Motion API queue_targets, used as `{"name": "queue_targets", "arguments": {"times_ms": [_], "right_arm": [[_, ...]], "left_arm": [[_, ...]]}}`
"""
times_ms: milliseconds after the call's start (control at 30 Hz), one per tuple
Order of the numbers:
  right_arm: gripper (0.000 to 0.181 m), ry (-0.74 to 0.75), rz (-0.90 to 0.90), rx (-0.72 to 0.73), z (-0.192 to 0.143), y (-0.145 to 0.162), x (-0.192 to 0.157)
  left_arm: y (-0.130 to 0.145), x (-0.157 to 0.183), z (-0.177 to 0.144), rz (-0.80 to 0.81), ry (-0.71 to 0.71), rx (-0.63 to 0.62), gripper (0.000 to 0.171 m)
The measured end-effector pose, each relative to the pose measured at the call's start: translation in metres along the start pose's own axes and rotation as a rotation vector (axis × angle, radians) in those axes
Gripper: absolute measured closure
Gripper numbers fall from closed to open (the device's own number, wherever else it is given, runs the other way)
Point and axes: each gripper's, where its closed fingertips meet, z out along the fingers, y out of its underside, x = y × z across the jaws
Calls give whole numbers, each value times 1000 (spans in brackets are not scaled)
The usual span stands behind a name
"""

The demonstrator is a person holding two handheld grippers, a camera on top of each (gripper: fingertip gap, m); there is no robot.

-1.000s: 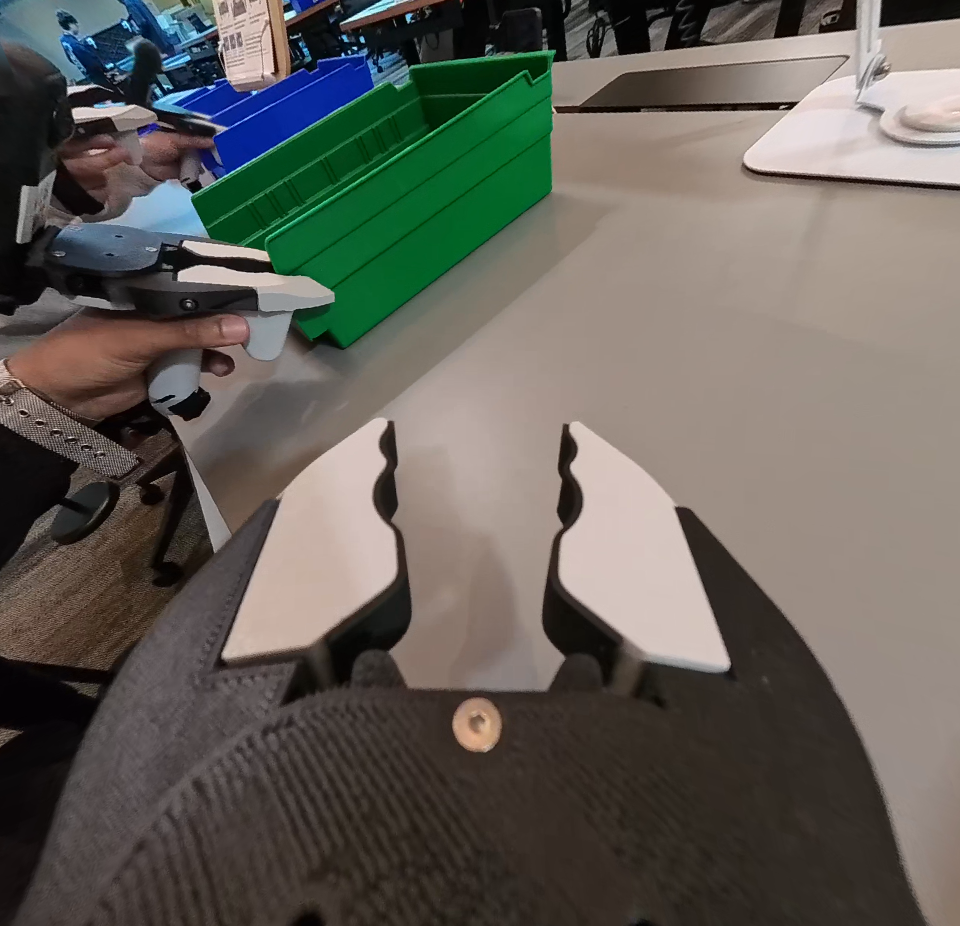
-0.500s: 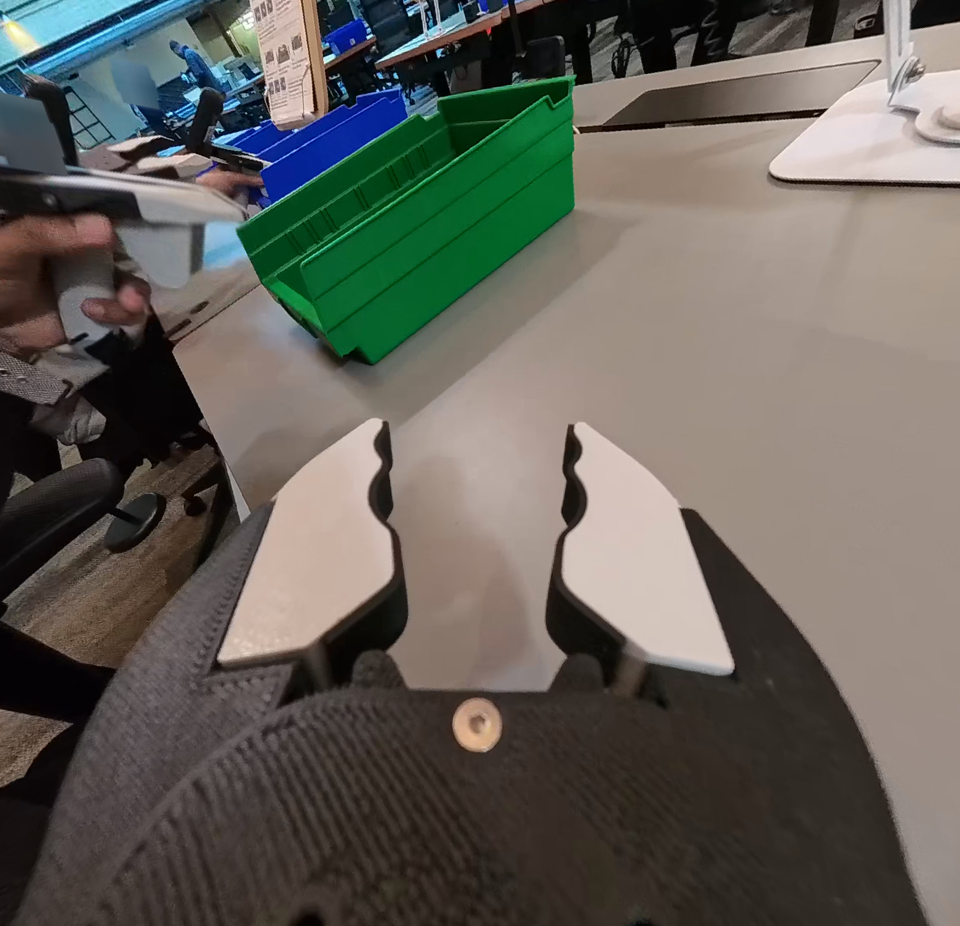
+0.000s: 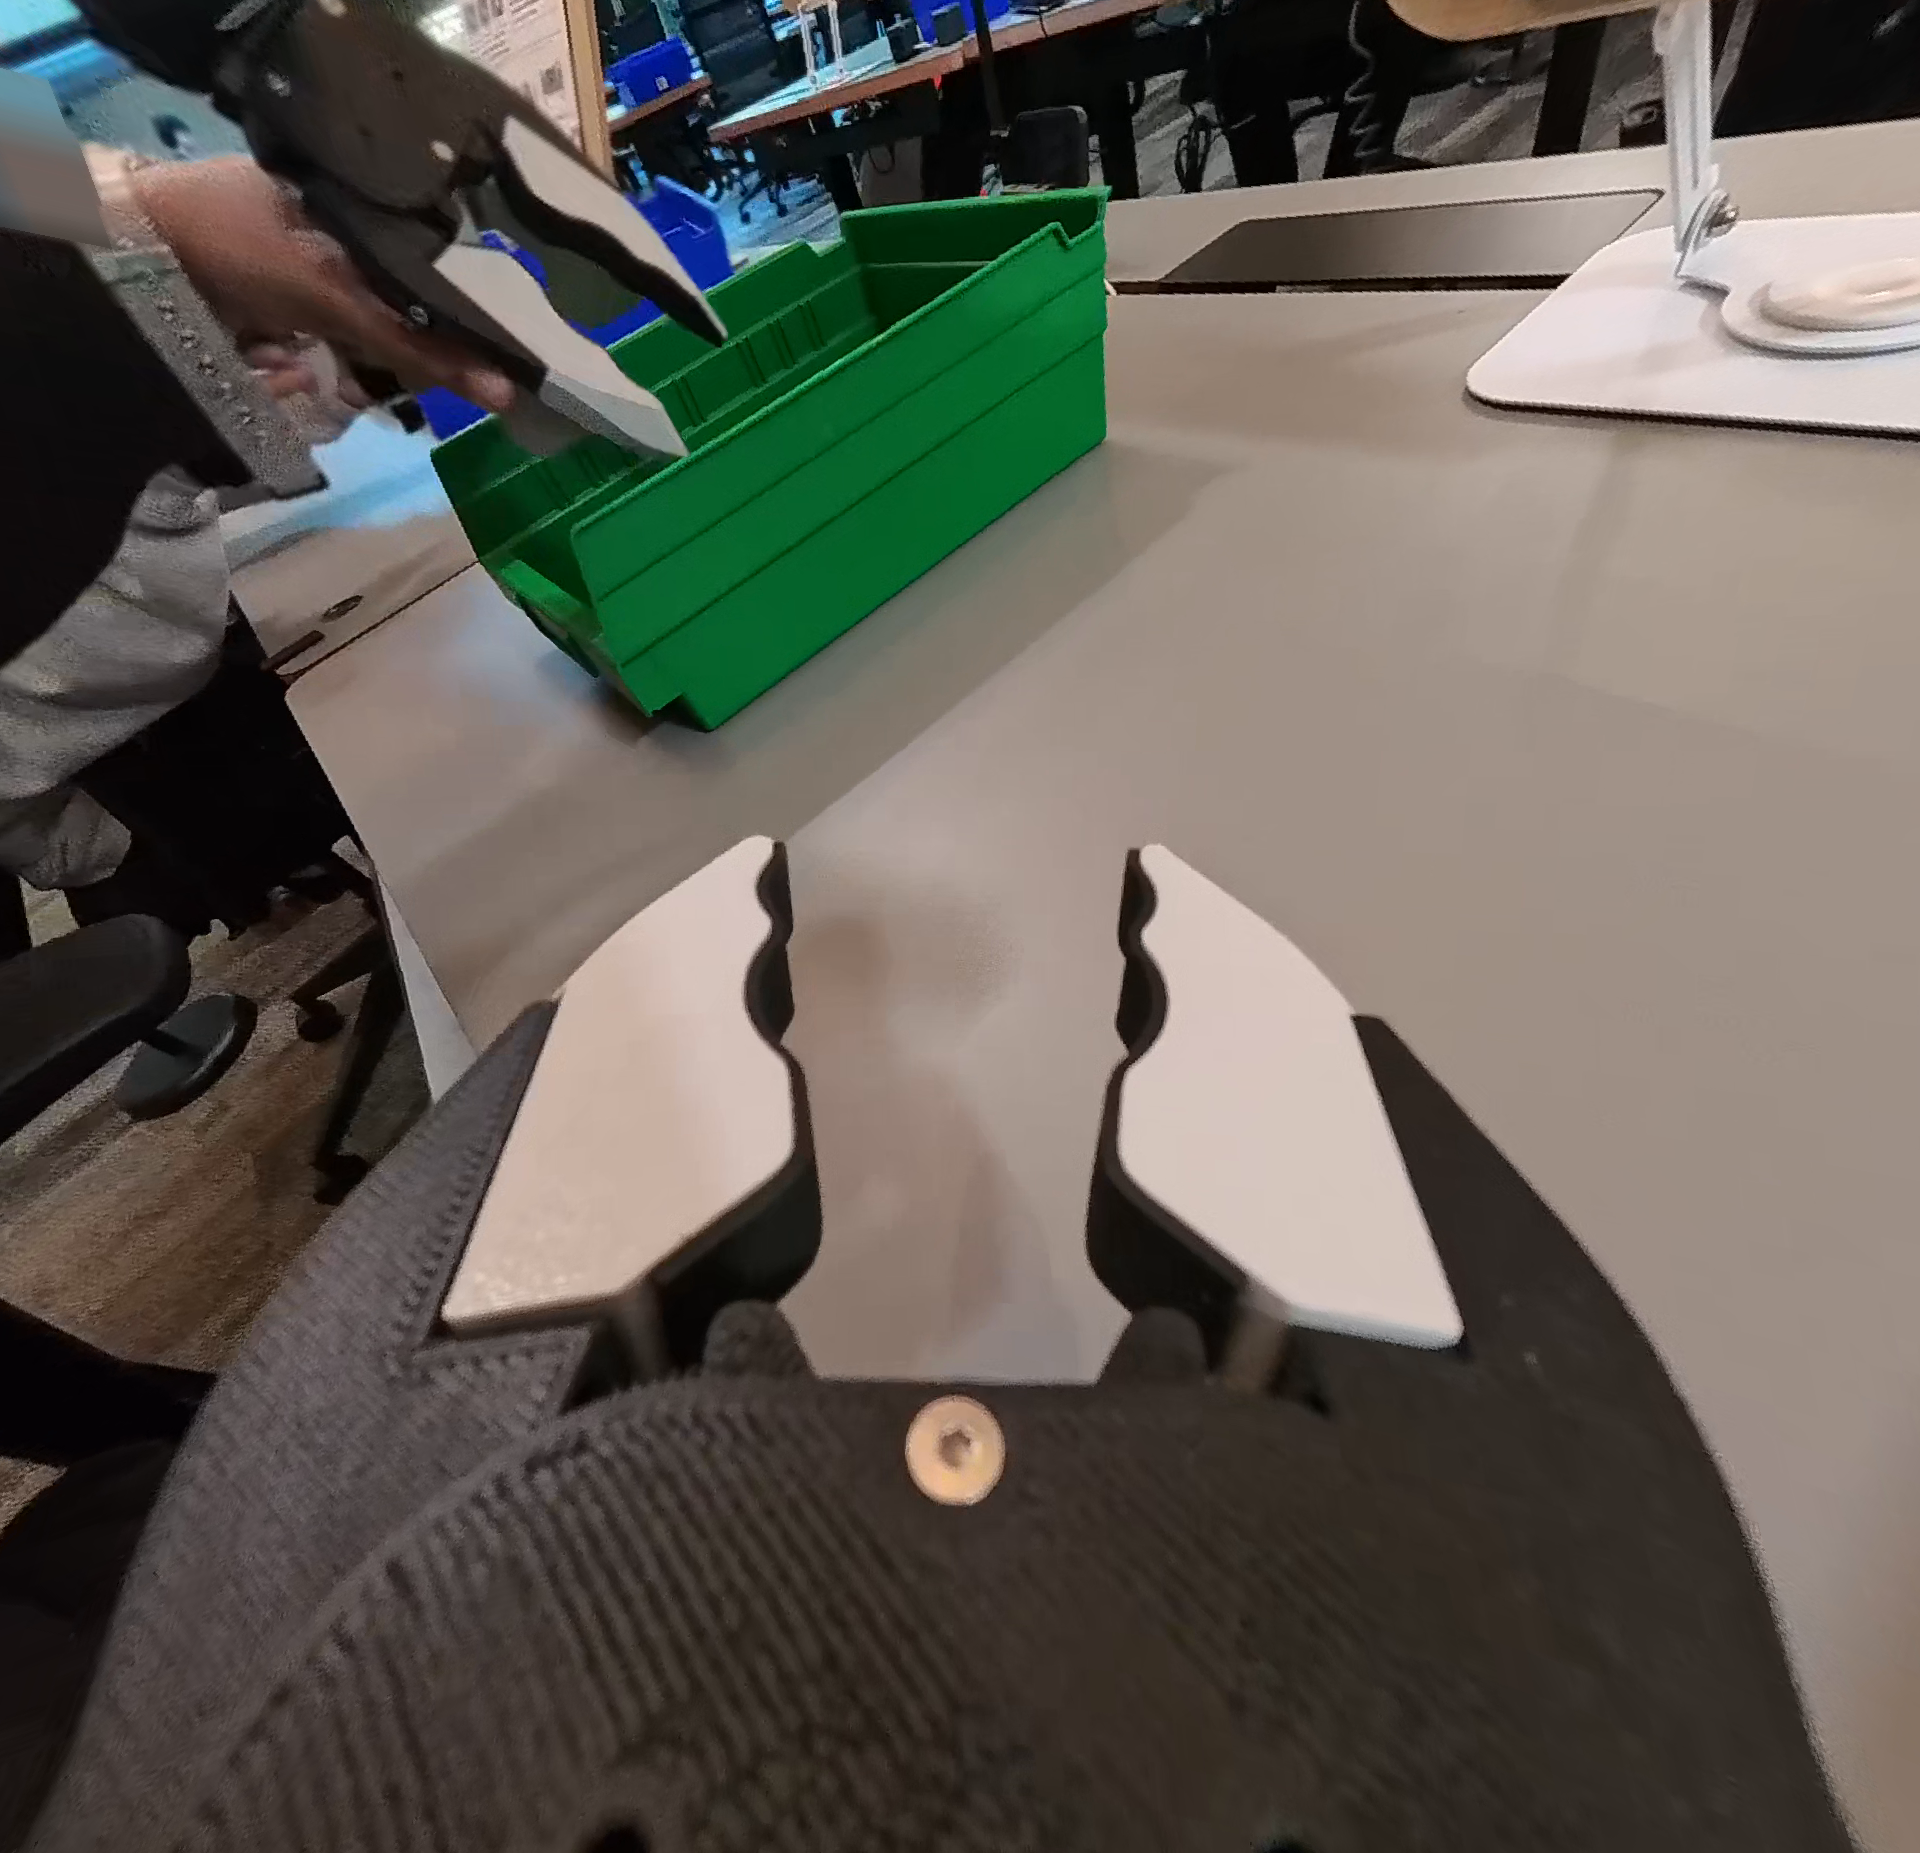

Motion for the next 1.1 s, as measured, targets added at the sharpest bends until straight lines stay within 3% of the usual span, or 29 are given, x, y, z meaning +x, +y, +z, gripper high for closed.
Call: {"name": "queue_targets", "arguments": {"times_ms": [200, 333, 567, 767, 833, 900, 1100], "right_arm": [[122, 37, 19, -14, -1, 5, 11], [124, 52, 57, -27, -3, 12, 19], [126, 73, 151, -25, -13, 21, 30], [129, 86, 188, -8, -22, 22, 38], [131, 76, 204, -4, -23, 21, 38], [132, 58, 226, 1, -23, 20, 36], [134, 6, 259, 6, -21, 17, 28]], "left_arm": [[-10, -5, 31, 228, 151, -158, 105], [-10, -7, 49, 323, 193, -239, 115], [-12, -7, 59, 367, 279, -283, 123], [-18, -16, 50, 356, 225, -275, 120], [-18, -19, 47, 344, 190, -282, 110], [-16, -17, 44, 340, 189, -291, 117], [-12, -21, 42, 382, 127, -299, 109]]}}
